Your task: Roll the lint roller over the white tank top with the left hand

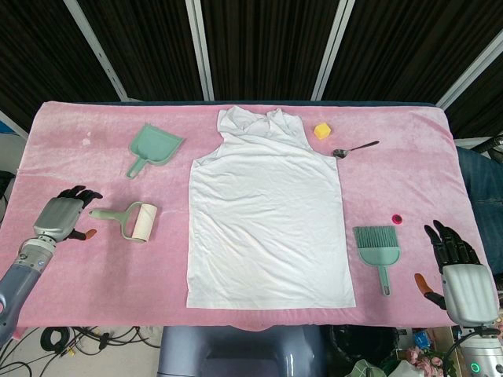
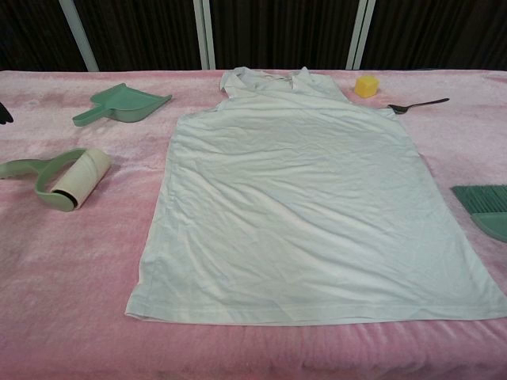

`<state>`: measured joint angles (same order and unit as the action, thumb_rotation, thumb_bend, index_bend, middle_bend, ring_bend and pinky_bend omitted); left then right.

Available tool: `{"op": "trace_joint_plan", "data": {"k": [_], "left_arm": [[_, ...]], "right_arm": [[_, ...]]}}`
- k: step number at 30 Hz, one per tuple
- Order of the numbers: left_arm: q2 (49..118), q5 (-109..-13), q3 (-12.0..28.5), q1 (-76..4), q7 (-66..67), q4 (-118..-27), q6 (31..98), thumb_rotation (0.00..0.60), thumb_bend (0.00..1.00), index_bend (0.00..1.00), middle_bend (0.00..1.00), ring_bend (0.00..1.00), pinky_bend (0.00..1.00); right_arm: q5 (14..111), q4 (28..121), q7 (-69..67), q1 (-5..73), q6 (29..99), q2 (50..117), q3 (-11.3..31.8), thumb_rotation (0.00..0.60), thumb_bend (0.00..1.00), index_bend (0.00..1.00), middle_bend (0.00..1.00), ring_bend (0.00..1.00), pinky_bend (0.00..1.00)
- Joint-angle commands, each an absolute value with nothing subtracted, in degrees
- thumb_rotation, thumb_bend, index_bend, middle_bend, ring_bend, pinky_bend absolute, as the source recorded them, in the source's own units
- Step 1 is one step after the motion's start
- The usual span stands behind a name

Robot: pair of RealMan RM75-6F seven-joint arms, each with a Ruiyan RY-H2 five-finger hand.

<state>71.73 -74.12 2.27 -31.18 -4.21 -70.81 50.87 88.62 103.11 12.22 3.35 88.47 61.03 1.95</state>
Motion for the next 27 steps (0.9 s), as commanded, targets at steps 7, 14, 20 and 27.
{"op": "trace_joint_plan", "data": {"k": [7, 14, 20, 27], "left_arm": [[78.2, -75.9, 1.6, -32.6, -9.3, -60.3, 47.5, 0.600, 0.23, 0.29, 0.27, 0.13, 0.22], [81.8, -78.3, 1.2, -33.5, -12.0, -55.2, 47.5, 0.600, 0.24, 0.33, 0.31, 0.18, 0.27], [84.3, -79.9, 1.6, -34.1, -14.1, -52.0, 49.1, 0.600, 0.25, 0.36, 0.34, 0.20, 0.28], [85.8, -81.3, 1.7, -35.3, -14.5, -50.2, 49.1, 0.600, 0.27, 0.41, 0.38, 0.24, 0.34]], "right_arm": [[87.3, 98.6, 10.1, 2.8, 88.6, 63.8, 2.5, 0.600, 0.19, 0.00, 0.04, 0.09, 0.21], [87.3, 98.4, 10.5, 2.8, 88.3, 64.1, 2.3, 0.600, 0.19, 0.00, 0.04, 0.09, 0.21], [87.4, 98.0, 11.0, 2.8, 88.2, 64.6, 2.3, 0.600, 0.19, 0.00, 0.04, 0.09, 0.21], [87.4, 97.2, 11.5, 2.9, 87.8, 65.1, 2.4, 0.600, 0.19, 0.00, 0.04, 0.09, 0.21]]}}
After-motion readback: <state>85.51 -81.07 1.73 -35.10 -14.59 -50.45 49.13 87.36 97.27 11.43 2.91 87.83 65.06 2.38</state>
